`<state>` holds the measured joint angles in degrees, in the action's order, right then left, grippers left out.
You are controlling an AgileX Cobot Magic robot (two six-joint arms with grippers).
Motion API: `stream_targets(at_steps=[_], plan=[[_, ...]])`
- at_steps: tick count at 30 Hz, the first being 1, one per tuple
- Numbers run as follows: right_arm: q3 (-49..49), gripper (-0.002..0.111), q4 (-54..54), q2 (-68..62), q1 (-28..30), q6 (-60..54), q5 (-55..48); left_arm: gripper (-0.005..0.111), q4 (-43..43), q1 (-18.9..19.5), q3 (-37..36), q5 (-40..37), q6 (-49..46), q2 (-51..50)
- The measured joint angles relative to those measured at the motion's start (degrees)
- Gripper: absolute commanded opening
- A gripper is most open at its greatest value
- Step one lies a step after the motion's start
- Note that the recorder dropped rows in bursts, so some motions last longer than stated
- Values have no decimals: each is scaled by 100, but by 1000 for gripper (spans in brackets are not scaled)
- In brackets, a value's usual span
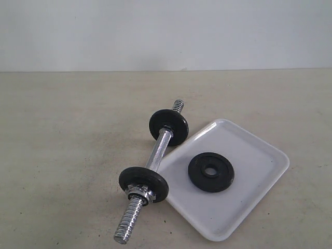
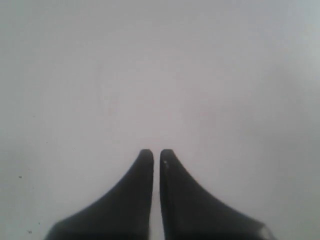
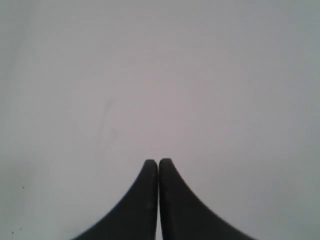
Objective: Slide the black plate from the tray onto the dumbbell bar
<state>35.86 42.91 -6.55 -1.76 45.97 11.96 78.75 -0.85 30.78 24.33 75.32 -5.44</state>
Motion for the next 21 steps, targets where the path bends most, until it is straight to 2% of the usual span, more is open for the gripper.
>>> stream_targets(at_steps=[2,5,8,10,15,21], plan=[[102,0,887,-292,0,793,-182,4,1604,0,612,172,1771,-636],[121,0,2447,-690,0,2266,-18,4,1972,0,988,560,2541,-1426],[116,0,4879,-1475,0,4818,1216,4,2065,0,1172,949,2903,-2515],[105,0,5440,-2110,0,5859,2010,4,2087,0,1182,931,2958,-3038],[105,0,5655,-2975,0,6202,2663,4,2109,0,1182,359,2982,-3664],[97,0,5731,-3284,0,5288,2106,4,2146,0,1182,-1017,2627,-4153]])
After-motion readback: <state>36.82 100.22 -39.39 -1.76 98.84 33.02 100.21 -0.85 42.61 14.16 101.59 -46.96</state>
